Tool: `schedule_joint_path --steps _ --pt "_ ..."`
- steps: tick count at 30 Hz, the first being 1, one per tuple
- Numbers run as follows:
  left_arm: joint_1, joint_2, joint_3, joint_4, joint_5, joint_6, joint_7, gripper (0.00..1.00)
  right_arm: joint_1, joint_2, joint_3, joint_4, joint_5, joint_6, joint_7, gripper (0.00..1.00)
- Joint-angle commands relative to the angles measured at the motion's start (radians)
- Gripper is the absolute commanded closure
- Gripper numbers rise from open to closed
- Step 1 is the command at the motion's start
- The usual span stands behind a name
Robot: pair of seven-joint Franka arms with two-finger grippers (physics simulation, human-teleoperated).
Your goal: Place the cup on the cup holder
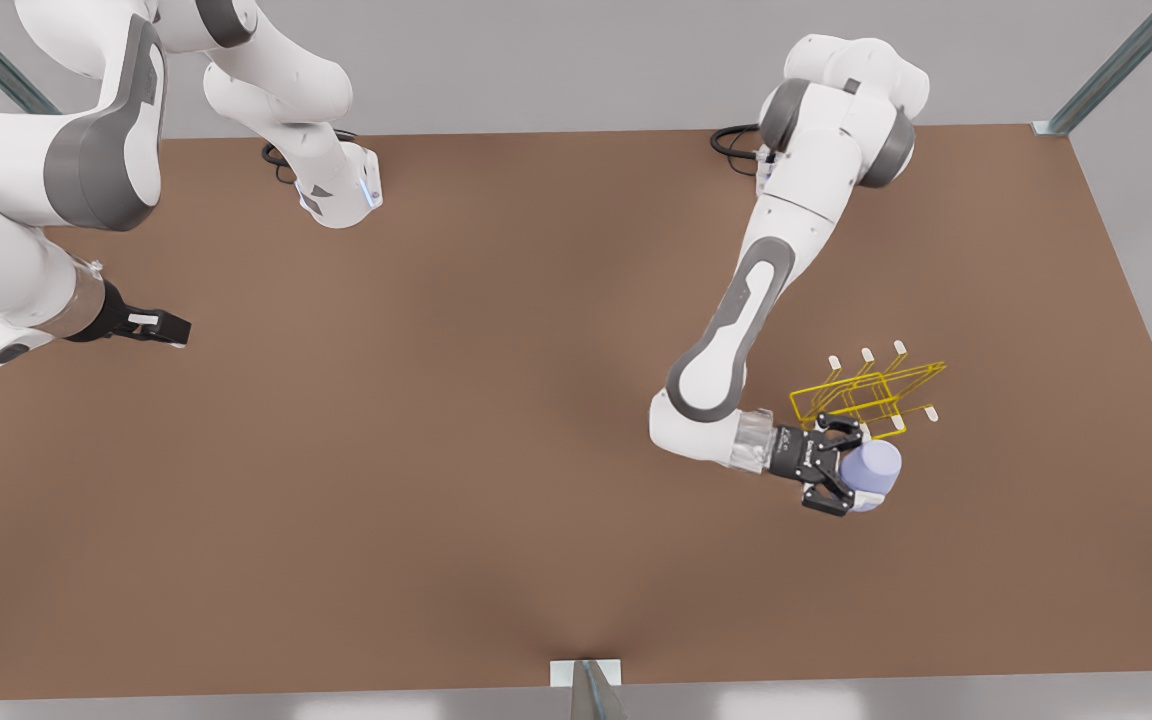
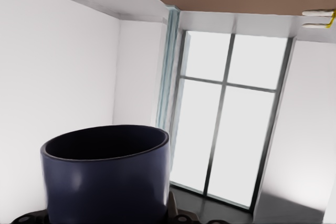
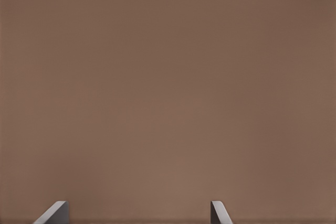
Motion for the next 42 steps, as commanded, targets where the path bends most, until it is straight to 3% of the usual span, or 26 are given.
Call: schedule_joint_path --steps 1,20,42 --pt "0.015 -0.005 0.000 -0.009 -0.029 -0.012 0.381 0.40 0.000 -0.001 0.000 0.000 0.000 0.000 0.001 0.00" --pt "0.031 -0.061 -0.001 -0.198 -0.233 -0.150 0.194 0.40 0.001 0.000 0.000 0.000 0.000 0.000 0.003 0.00" --pt "0.038 -0.020 -0.001 -0.225 -0.308 -0.105 0.027 0.40 0.000 0.000 0.000 0.000 0.000 0.000 0.003 0.00"
